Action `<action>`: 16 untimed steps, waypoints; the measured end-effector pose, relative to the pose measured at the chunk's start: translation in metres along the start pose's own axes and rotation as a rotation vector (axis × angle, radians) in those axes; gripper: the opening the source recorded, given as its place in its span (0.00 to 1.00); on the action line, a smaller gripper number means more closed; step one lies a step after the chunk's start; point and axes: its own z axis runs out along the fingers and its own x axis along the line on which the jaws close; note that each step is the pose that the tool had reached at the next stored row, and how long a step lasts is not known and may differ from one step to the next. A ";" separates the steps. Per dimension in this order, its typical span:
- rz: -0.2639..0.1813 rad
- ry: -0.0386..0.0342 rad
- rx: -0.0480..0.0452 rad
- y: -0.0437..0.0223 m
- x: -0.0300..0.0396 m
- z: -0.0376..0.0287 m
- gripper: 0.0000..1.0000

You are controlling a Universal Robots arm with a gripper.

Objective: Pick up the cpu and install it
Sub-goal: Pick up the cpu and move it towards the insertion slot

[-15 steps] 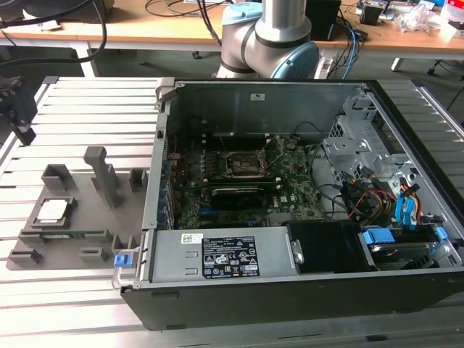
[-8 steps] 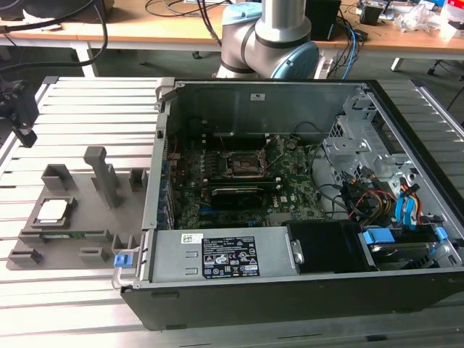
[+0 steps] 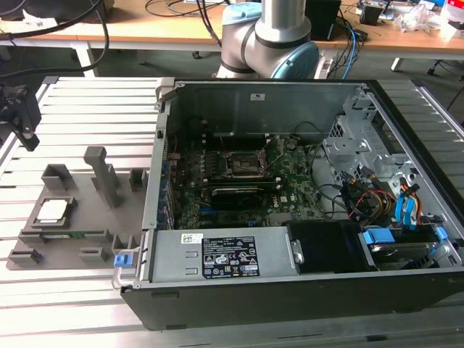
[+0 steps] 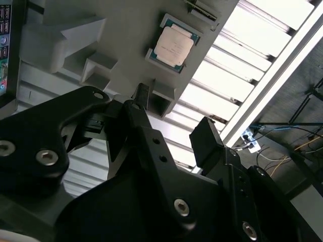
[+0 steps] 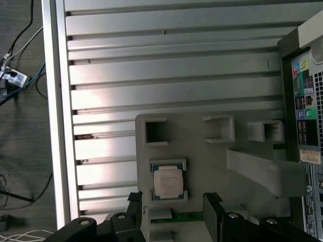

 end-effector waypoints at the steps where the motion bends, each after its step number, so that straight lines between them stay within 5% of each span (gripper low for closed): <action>1: 0.000 0.0000 0.0000 0.0000 0.0000 0.0007 0.60; 16: 0.000 0.0001 0.0000 -0.0003 0.0004 0.0151 0.60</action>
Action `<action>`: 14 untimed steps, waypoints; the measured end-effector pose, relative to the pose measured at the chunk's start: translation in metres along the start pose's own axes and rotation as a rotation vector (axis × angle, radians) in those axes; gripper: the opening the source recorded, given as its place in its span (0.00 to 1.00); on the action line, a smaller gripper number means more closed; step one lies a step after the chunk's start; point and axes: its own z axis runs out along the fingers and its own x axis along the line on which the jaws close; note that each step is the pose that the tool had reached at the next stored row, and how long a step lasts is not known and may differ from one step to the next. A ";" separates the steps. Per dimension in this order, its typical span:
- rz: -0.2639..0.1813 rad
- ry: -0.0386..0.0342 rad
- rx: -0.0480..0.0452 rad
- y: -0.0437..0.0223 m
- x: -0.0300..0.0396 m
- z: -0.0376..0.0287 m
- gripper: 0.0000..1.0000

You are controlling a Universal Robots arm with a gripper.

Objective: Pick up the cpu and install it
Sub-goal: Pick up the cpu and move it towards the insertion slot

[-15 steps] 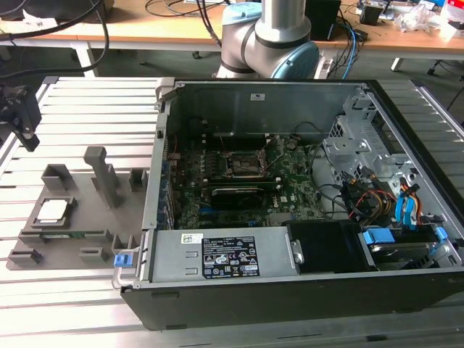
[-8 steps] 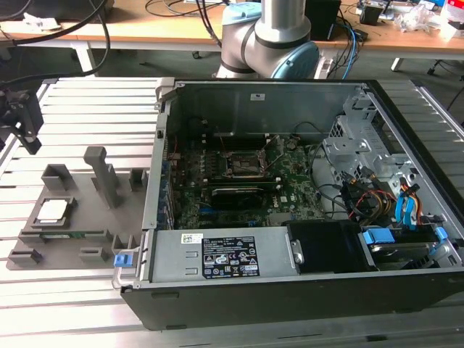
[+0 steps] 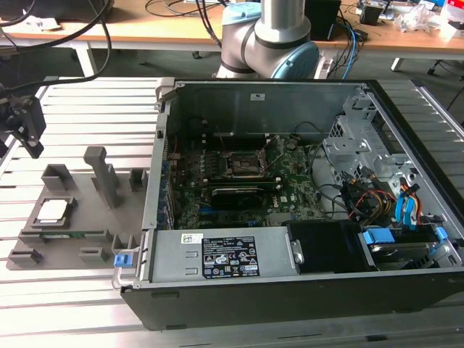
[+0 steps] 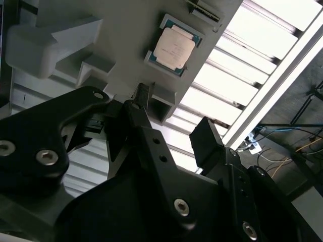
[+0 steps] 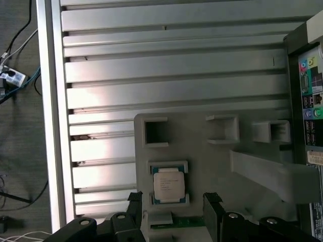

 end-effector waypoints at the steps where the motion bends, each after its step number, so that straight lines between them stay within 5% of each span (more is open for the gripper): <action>1: 0.000 0.0000 0.0000 0.0000 0.0000 0.0009 0.60; 14: 0.000 -0.0001 0.0000 -0.0003 0.0004 0.0144 0.60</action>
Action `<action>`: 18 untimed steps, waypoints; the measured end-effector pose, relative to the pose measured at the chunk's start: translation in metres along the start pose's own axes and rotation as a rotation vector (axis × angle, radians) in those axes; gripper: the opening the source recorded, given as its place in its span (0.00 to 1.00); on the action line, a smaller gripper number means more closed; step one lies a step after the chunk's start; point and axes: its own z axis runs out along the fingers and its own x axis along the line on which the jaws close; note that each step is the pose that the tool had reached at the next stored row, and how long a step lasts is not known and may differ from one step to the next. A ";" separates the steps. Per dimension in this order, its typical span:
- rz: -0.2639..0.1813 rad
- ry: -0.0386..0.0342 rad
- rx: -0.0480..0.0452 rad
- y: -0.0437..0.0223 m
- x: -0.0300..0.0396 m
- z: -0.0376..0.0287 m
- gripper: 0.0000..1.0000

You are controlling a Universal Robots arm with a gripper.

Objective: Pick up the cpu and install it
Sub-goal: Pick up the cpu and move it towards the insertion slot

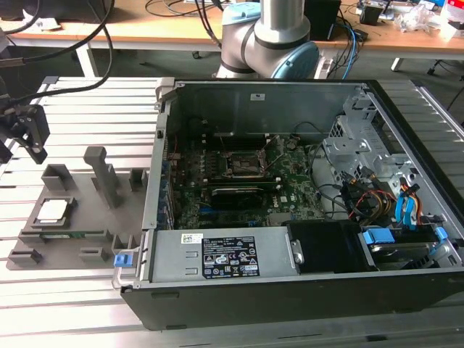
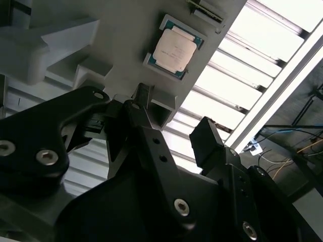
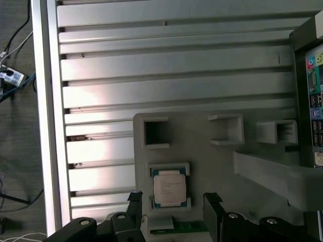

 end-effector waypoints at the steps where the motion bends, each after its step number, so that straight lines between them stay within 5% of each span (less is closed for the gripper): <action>1: 0.000 0.0000 0.0000 0.0000 0.0000 0.0016 0.60; 12: 0.000 0.0000 0.0002 -0.0005 0.0006 0.0260 0.60; 13: -0.003 -0.0011 0.0181 -0.0005 0.0008 0.0281 0.60; 14: -0.013 -0.0037 0.0517 -0.0006 0.0006 0.0285 0.60; 18: -0.093 -0.0043 0.0536 -0.0006 0.0006 0.0313 0.60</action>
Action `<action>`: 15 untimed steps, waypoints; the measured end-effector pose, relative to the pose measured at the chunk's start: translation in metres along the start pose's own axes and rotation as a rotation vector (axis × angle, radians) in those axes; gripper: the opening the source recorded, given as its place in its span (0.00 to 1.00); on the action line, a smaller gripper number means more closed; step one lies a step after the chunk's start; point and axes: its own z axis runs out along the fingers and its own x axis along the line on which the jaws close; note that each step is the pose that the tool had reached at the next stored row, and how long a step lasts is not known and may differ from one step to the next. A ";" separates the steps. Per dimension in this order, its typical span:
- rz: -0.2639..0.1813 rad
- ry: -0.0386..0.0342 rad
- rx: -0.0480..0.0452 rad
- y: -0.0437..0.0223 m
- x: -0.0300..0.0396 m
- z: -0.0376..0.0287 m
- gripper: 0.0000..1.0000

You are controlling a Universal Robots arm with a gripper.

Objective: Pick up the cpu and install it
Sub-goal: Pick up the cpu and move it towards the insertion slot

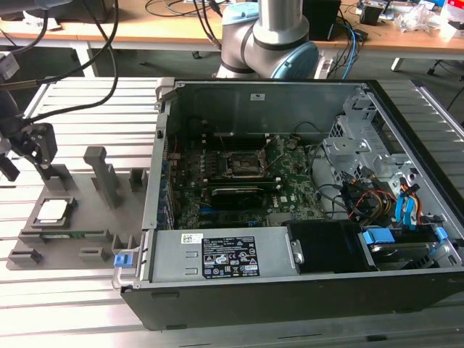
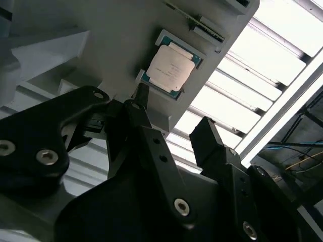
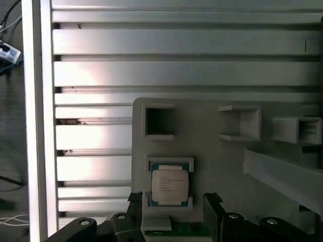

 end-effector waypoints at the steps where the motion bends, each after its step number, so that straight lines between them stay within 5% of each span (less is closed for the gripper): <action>1: -0.005 -0.0001 -0.0001 0.0000 -0.0001 0.0003 0.60; 15: -0.007 -0.0003 -0.0004 -0.0114 -0.0012 0.0215 0.60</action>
